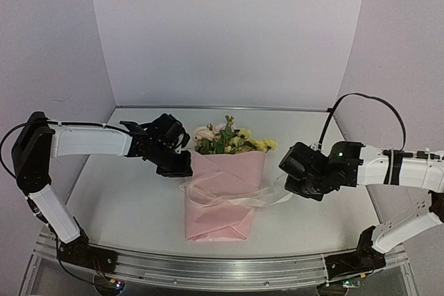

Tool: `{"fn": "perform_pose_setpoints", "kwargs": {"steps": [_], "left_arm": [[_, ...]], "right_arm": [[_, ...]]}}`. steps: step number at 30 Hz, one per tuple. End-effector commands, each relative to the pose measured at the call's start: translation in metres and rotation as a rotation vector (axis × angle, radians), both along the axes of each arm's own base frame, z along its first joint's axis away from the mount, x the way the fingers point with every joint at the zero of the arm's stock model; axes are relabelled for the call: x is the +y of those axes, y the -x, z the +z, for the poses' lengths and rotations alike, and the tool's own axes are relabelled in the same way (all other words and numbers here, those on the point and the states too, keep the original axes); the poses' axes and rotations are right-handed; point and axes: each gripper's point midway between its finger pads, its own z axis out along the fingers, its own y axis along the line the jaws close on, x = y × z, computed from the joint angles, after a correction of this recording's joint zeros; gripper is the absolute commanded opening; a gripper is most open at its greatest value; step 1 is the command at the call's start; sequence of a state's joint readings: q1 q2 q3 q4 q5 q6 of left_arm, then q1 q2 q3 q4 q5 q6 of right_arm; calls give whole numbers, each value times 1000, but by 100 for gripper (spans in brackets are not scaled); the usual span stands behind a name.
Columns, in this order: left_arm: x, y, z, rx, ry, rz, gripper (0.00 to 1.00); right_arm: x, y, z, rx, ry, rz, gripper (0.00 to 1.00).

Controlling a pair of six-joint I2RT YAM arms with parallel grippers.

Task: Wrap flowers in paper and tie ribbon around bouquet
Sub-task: Cross the left side of the ribbon with the folded bouquet.

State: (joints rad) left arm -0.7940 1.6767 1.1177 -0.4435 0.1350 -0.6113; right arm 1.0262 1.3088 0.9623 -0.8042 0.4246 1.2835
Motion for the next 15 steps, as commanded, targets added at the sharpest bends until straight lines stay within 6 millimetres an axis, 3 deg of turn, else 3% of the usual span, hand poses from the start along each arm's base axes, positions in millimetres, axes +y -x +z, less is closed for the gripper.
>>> {"fn": "perform_pose_setpoints", "kwargs": {"steps": [1,3,7,10,15], "left_arm": [[0,0,27,-57,59,8,12],[5,2,24,-56,44,25,23],[13,0,19,-36,55,62,28],[9,2,26,-37,111,50,29],[6,7,29,-43,138,14,40]], "right_arm": [[-20,-9,-9,9,107,-13,2],[-25,-15,-15,31,135,0,9],[-23,-24,-22,78,135,49,21],[-18,-28,-16,66,123,81,26],[-1,-35,-1,45,101,166,32]]}}
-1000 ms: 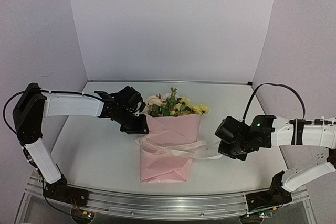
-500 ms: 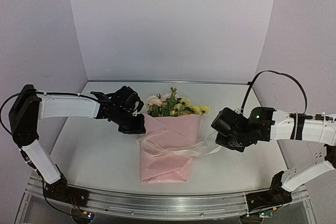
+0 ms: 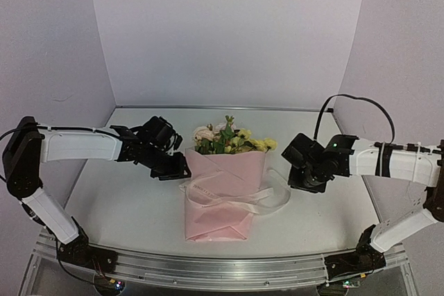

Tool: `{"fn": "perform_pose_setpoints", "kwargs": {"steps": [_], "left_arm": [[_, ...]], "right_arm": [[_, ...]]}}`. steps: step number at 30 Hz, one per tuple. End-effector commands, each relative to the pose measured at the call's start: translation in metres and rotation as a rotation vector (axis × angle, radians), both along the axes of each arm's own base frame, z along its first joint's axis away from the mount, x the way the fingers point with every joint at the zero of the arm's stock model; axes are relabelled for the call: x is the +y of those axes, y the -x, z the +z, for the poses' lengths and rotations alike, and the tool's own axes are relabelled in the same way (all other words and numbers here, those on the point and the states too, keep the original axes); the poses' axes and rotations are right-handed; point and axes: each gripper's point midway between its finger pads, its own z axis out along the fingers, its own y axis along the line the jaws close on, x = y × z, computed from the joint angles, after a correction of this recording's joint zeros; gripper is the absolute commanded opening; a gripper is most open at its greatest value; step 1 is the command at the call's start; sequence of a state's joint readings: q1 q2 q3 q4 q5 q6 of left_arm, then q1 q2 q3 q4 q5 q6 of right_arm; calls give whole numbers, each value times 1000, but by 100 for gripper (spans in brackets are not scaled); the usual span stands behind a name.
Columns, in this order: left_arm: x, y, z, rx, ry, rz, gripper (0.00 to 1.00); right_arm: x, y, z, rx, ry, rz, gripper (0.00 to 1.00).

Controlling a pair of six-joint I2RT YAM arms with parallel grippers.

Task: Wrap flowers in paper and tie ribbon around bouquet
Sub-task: Cross the left side of the ribbon with the folded bouquet, then cross the right side of the ribbon with the folded bouquet.

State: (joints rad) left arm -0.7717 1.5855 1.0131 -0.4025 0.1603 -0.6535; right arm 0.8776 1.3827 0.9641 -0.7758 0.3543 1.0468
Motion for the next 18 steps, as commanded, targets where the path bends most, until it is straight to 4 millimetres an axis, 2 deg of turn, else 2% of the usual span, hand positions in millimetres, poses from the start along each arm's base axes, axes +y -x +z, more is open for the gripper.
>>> {"fn": "perform_pose_setpoints", "kwargs": {"steps": [1,6,10,13,15,18], "left_arm": [[-11,-4,26,-61,89,-32,40],[-22,-5,30,-64,128,-62,44],[-22,-8,23,-55,98,-58,45],[-23,-10,17,-47,81,-65,43],[-26,-11,15,-39,75,-74,40],[-17,-14,14,-49,46,-30,40]], "right_arm": [[25,-12,23,-35,-35,118,34],[66,-11,18,-7,-76,259,38],[96,-9,13,15,-104,348,42],[128,-8,16,24,-142,450,43],[155,-10,27,14,-175,506,43],[189,-15,30,29,-240,532,42]]}}
